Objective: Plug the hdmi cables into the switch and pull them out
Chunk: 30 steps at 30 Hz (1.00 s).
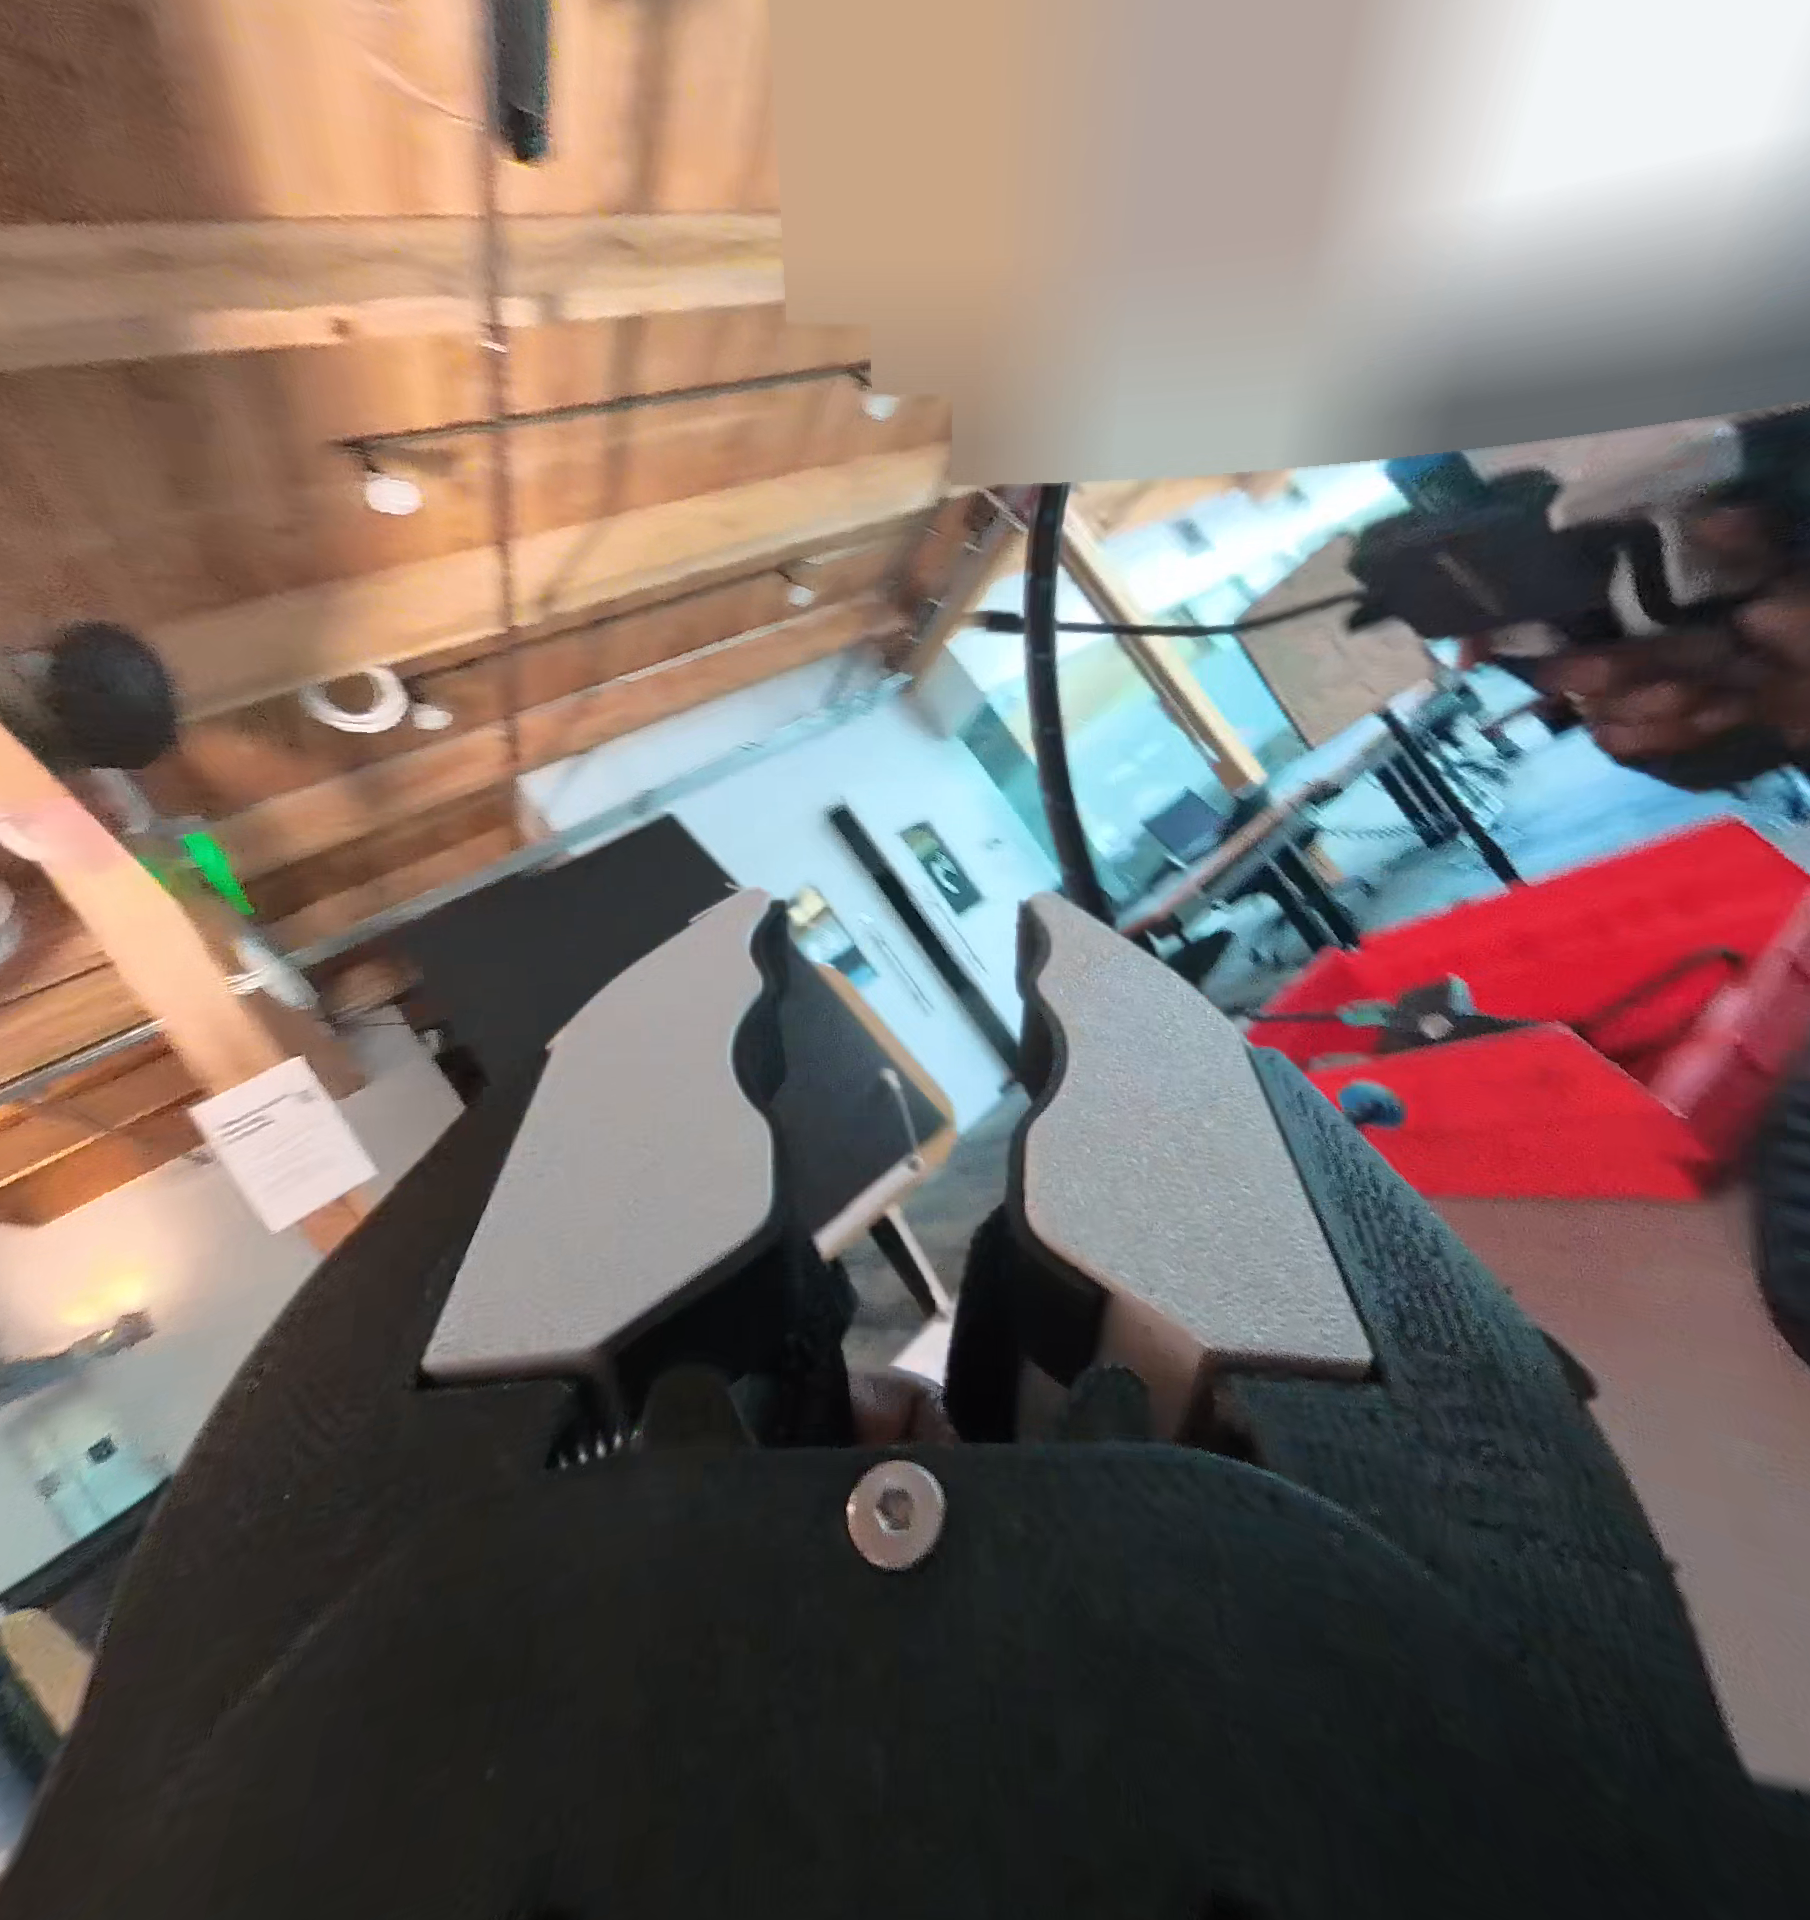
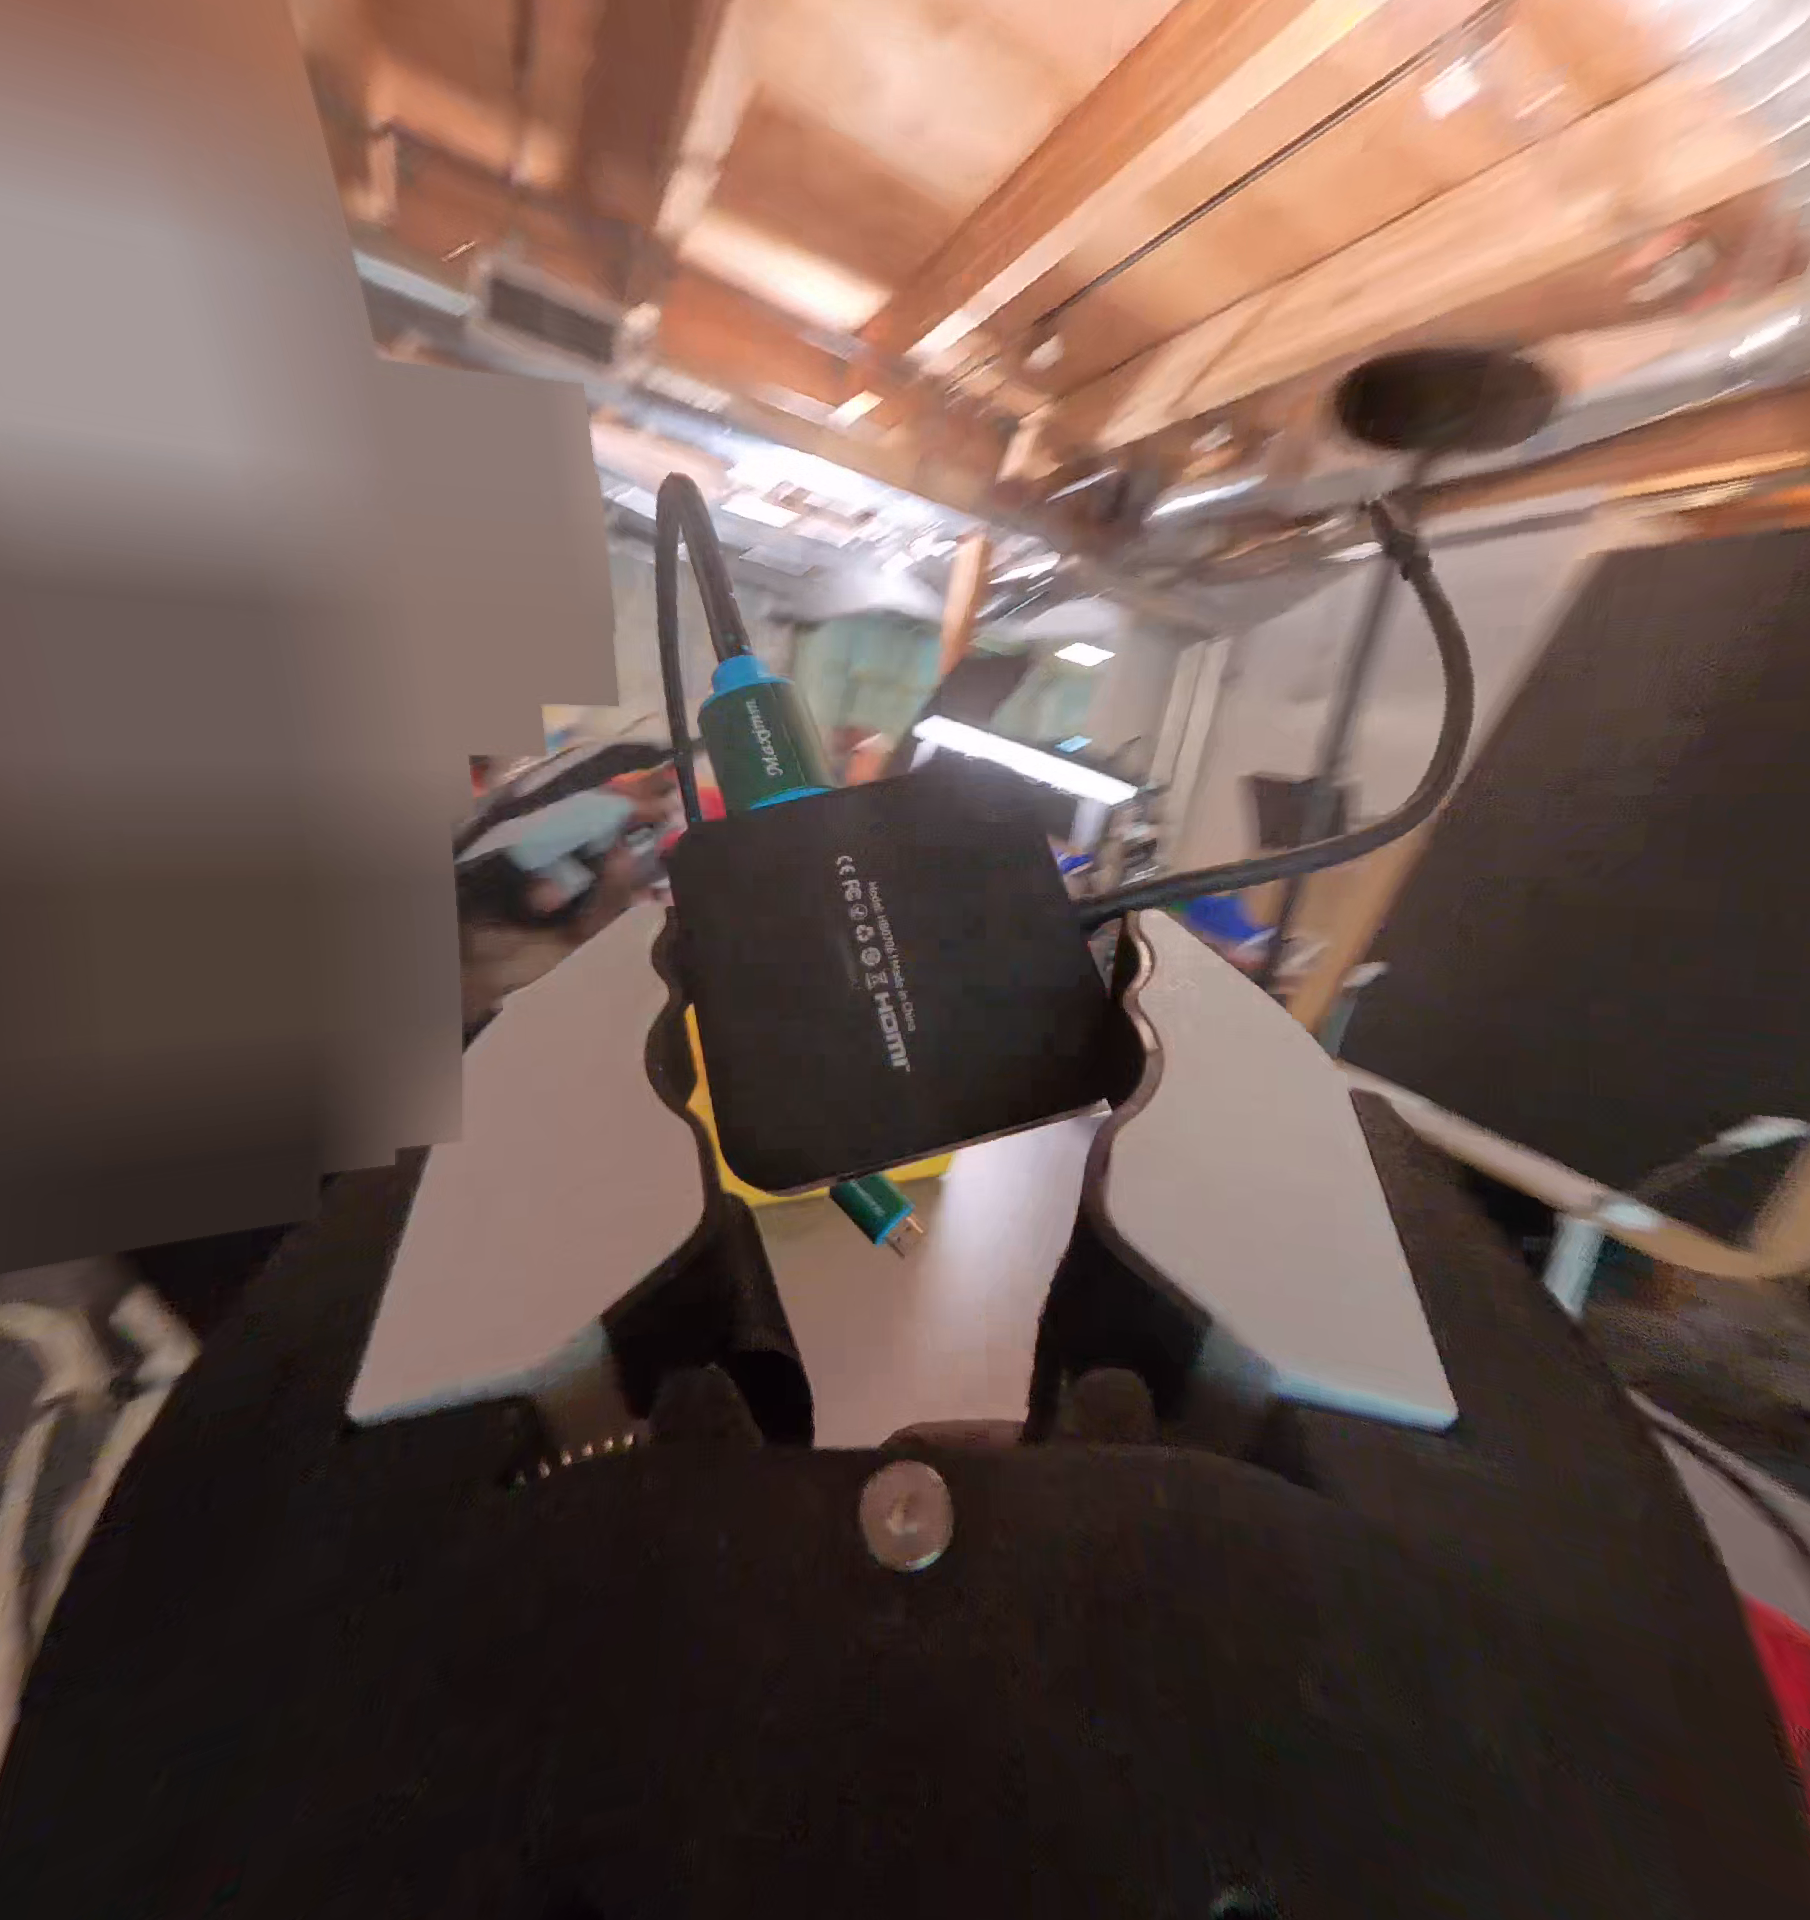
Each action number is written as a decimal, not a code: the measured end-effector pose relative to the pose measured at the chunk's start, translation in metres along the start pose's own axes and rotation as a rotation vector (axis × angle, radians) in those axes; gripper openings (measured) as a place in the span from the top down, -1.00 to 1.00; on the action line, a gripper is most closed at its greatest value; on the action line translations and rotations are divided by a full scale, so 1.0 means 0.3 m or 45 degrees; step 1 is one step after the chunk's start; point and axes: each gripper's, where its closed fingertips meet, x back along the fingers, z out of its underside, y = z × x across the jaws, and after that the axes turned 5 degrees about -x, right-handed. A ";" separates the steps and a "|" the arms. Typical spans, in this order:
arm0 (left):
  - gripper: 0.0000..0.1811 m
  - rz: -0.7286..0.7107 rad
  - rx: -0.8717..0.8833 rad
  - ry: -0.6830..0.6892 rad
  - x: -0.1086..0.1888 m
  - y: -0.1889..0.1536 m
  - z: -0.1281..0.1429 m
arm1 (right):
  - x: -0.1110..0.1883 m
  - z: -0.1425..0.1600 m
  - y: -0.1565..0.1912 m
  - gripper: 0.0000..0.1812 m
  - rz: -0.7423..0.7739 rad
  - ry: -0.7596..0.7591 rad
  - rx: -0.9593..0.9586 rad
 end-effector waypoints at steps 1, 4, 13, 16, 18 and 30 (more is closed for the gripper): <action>0.54 -0.056 0.015 -0.014 0.015 0.035 -0.014 | 0.025 -0.031 -0.034 0.13 0.086 -0.049 0.027; 0.55 -0.205 0.019 0.013 0.055 0.121 -0.029 | 0.100 -0.086 -0.119 0.13 0.313 -0.091 0.100; 0.62 -0.275 -0.008 0.006 0.081 0.164 -0.046 | 0.290 -0.042 -0.347 0.13 1.020 0.381 0.463; 0.62 -0.268 -0.065 0.023 0.077 0.151 -0.052 | 0.331 0.078 -0.408 0.12 1.101 0.702 0.399; 0.63 -0.252 -0.090 0.023 0.075 0.142 -0.059 | 0.364 0.189 -0.436 0.12 1.091 0.943 0.302; 0.63 -0.222 -0.108 0.016 0.077 0.132 -0.072 | 0.614 0.675 -0.447 0.13 0.898 1.814 -0.352</action>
